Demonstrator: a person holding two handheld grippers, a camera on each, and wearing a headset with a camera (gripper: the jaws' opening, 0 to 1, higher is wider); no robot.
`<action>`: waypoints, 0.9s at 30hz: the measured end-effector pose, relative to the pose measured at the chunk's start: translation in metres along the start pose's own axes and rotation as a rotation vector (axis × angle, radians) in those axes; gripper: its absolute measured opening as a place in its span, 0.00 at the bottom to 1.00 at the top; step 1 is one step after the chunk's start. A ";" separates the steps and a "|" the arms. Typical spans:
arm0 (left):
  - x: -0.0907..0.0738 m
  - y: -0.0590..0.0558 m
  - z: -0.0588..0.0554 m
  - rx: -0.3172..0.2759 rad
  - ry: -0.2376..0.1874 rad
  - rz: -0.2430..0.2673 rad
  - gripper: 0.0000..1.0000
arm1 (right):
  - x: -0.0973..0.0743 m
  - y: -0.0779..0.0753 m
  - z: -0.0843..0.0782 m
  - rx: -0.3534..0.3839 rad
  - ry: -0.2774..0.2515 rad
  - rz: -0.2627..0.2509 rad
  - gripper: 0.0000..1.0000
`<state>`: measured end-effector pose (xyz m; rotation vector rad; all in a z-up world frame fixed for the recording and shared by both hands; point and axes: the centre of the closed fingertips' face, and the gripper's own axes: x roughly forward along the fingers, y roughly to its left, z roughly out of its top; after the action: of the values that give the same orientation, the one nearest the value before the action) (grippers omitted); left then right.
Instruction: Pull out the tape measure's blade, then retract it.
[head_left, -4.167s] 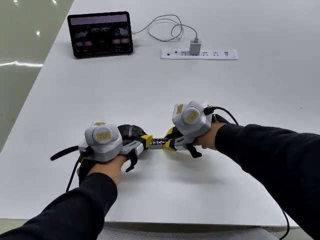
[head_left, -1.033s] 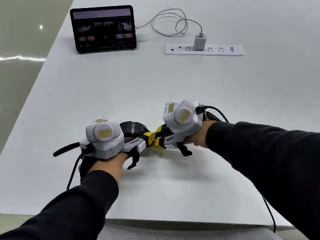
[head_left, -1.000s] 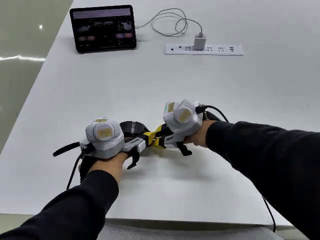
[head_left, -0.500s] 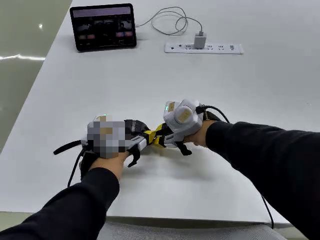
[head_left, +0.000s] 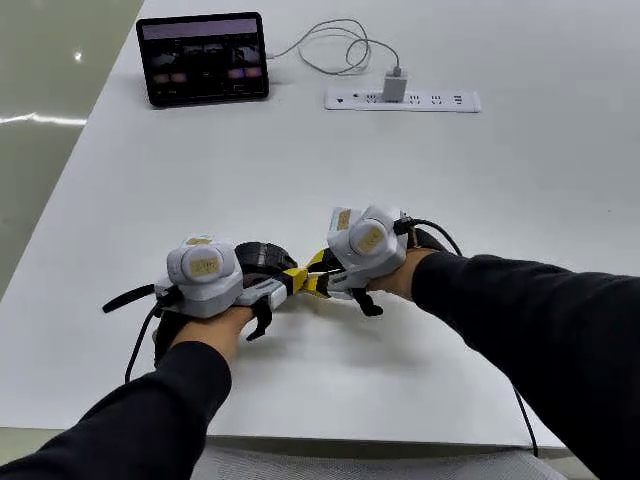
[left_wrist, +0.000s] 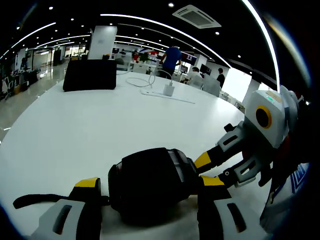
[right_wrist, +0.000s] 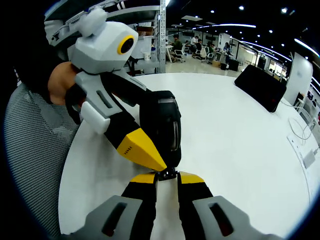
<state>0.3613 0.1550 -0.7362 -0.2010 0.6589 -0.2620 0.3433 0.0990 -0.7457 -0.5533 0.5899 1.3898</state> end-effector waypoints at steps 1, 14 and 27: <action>-0.001 0.002 0.001 -0.004 -0.002 0.000 0.77 | -0.002 0.000 0.000 0.006 -0.005 -0.005 0.11; -0.024 0.005 0.012 0.027 -0.020 -0.086 1.00 | -0.031 -0.011 -0.017 0.126 0.001 -0.102 0.28; -0.046 -0.005 0.002 0.121 0.038 -0.234 1.00 | -0.059 0.003 -0.041 0.176 0.029 -0.148 0.44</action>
<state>0.3268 0.1639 -0.7068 -0.1573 0.6550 -0.5307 0.3332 0.0283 -0.7361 -0.4660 0.6741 1.1791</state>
